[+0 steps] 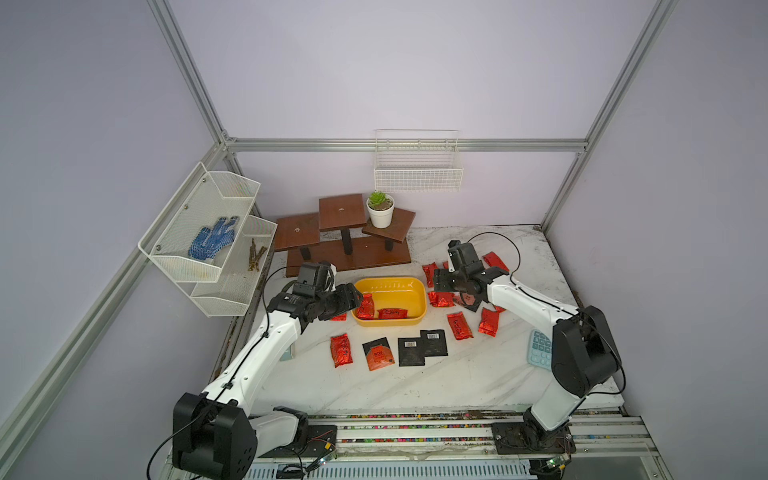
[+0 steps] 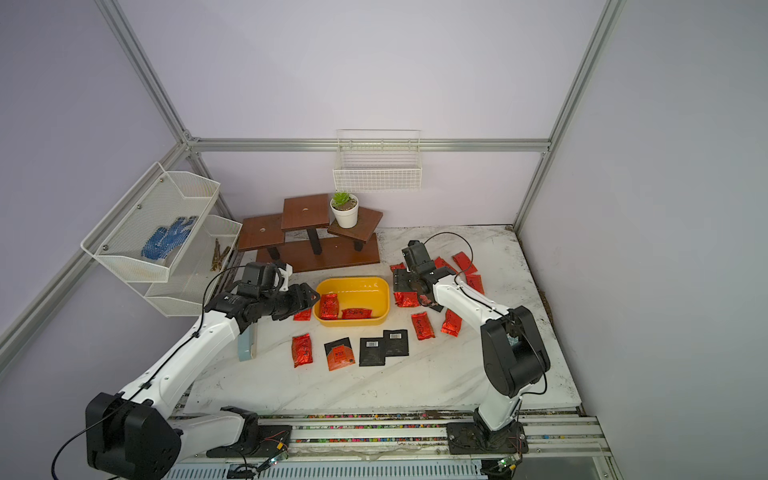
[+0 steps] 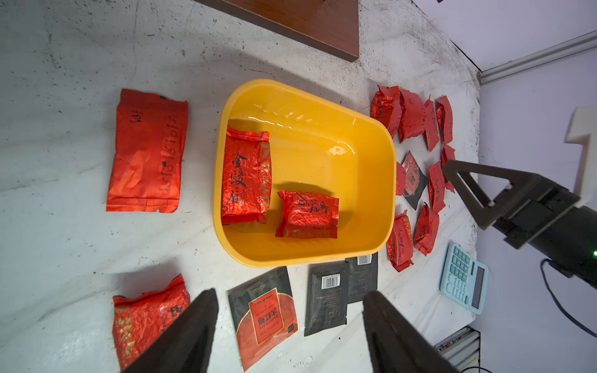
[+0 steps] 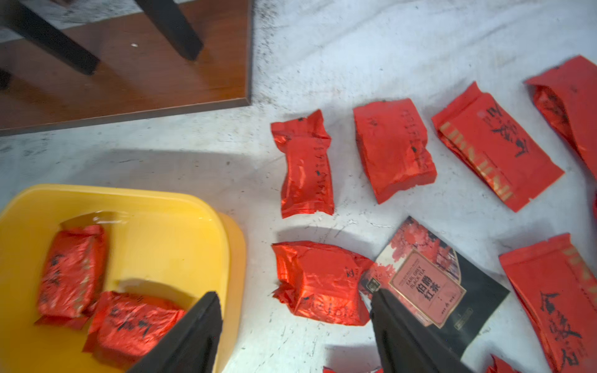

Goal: Take the tea bags out of the storage box
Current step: Place the tea bag at the center of the board, then pick up the tea bag from the storage box.

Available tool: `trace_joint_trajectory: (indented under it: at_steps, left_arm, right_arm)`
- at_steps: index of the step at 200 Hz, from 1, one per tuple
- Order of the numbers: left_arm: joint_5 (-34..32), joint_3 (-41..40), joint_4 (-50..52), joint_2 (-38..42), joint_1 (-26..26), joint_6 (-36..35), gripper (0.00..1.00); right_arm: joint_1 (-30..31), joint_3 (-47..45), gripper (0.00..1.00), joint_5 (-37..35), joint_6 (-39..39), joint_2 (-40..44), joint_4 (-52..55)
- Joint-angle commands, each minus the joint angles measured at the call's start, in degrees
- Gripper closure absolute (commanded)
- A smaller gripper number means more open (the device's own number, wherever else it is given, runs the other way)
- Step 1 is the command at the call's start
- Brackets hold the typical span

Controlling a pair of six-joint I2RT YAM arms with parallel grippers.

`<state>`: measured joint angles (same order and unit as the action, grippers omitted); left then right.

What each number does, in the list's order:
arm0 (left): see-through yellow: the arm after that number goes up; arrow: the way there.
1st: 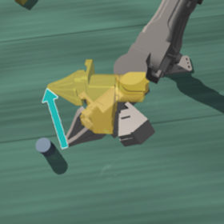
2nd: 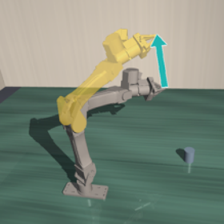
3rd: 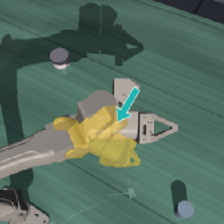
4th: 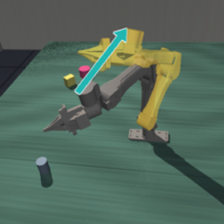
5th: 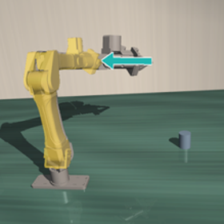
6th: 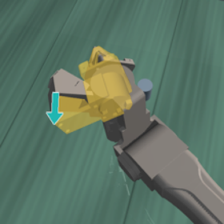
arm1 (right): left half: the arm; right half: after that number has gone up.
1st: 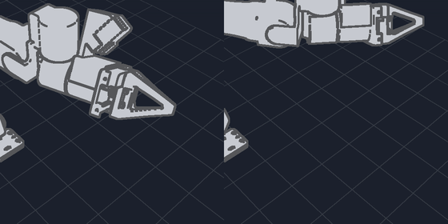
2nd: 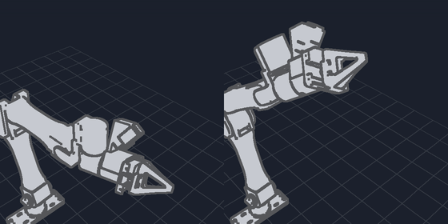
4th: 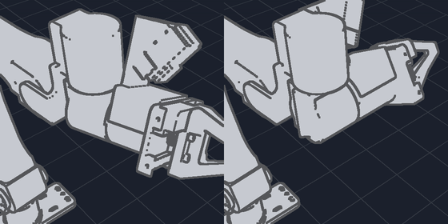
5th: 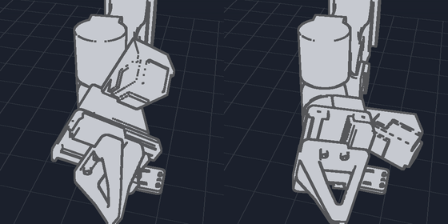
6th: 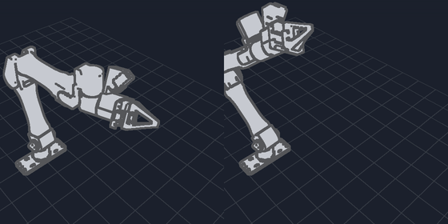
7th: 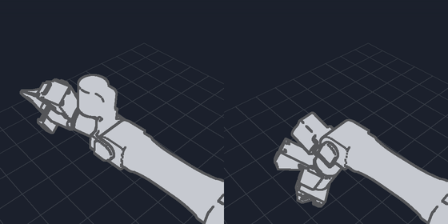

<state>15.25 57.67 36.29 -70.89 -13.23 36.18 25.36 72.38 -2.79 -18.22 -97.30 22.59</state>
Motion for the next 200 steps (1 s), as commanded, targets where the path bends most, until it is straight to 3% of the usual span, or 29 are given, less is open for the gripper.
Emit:
trace_joint_trajectory:
  at_steps: [1, 45, 94, 200]
  left_arm:
    - [-0.7, 2.1, 0.9, -0.9, 1.8, -2.2, 0.26]
    - [1.7, 0.5, 0.1, -1.6, 6.2, -2.9, 0.26]
    - [2.8, -3.3, -0.8, 0.3, 8.2, -2.8, 0.26]
    - [4.3, -8.7, -2.3, 5.1, 9.6, -1.8, 0.26]
  right_arm:
    - [1.5, 2.0, 0.27, 7.3, -1.3, 0.3, -0.4]
    - [9.8, 8.8, 0.30, 11.2, -2.7, -4.6, 0.4]
    - [16.8, 20.2, 0.30, 14.7, -5.2, -16.0, 1.6]
    - [20.7, 32.8, 0.24, 10.4, -4.9, -32.2, 7.1]
